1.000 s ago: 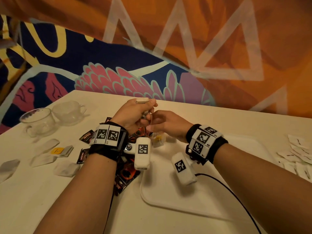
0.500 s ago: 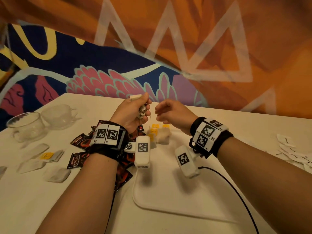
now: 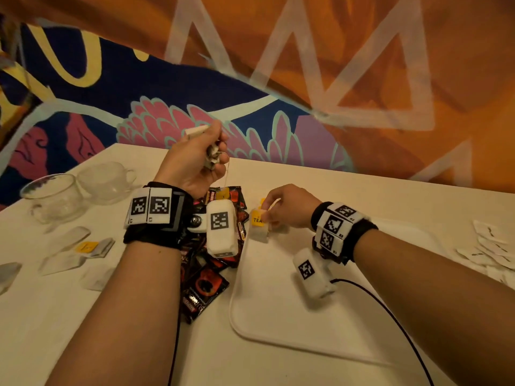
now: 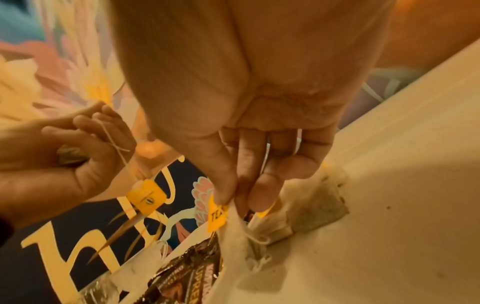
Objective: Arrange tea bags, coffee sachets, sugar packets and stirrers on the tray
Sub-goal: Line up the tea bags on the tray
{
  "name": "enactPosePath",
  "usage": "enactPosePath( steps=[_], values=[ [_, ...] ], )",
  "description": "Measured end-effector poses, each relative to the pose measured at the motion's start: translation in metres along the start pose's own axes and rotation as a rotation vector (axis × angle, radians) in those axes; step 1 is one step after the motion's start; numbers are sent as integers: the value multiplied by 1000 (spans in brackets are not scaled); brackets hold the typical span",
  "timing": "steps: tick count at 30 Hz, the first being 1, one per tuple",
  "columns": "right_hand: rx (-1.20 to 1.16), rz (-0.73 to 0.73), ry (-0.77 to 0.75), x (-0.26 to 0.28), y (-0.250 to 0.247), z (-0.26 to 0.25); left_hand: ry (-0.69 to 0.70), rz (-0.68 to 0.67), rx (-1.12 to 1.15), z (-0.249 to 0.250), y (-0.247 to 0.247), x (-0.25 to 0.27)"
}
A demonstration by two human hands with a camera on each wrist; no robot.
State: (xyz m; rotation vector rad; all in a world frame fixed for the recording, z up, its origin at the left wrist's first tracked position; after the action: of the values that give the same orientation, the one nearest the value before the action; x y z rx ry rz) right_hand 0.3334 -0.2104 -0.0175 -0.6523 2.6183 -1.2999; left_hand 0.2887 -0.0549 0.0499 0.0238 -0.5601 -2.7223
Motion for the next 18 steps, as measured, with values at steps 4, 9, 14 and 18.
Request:
enactPosePath(
  steps=[4, 9, 14, 18],
  values=[
    [2, 26, 34, -3, 3, 5, 22, -15, -10, 3, 2, 2],
    [234, 102, -30, -5, 6, 3, 23, -17, -28, -3, 6, 1],
    [247, 150, 4, -4, -1, 8, 4, -22, -55, -11, 10, 0],
    [-96, 238, -69, -3, -25, -14, -36, -56, -71, -22, 21, 3]
  ],
)
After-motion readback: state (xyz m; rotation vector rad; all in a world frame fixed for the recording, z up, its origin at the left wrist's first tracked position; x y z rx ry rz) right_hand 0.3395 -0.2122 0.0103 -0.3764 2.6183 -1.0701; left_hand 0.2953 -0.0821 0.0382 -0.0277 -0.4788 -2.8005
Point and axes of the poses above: each hand's wrist, its own x-axis away from the middle knuckle, its own y-axis out of the palm, z = x × y, the point moved 9 cm from there along -x, towards the middle knuckle, and after that the axes turned 7 degrees about z, right-handed, at the moved point
